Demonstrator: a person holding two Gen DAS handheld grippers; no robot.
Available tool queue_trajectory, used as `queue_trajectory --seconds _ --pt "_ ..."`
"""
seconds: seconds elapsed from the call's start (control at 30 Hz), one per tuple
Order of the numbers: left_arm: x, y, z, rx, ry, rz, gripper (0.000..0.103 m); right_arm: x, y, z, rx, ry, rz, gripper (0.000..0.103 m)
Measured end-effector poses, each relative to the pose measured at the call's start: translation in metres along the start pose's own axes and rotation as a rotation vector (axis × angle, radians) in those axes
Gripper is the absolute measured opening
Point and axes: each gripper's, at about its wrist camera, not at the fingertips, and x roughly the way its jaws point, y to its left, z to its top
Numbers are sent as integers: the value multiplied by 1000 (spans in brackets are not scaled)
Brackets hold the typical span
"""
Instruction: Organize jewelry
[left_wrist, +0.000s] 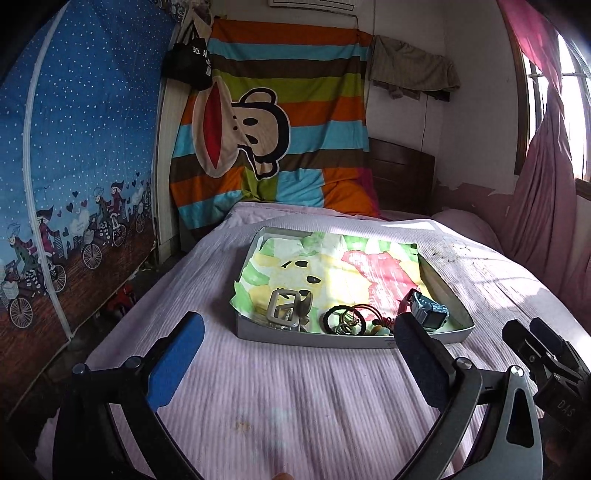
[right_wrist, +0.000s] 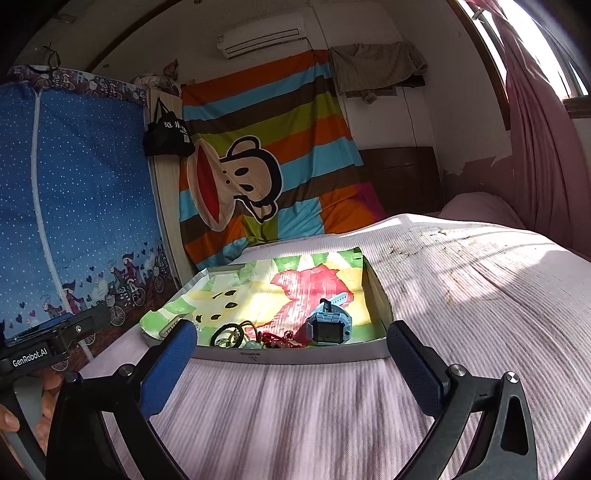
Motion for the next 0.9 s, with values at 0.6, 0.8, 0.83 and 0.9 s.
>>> queue_trajectory --seconds 0.6,0.8,0.83,0.9 --pt "-84 16 -46 12 -62 -27 101 -78 22 -35 4 -36 35 103" --pt "-100 23 -62 -4 -51 -24 101 -94 33 -47 -17 -33 31 103" --pt "-102 24 -64 6 -53 -20 101 -96 36 -50 -22 -33 24 103" --pt "-108 23 -69 26 -62 -15 101 -101 39 -54 -28 -33 17 103"
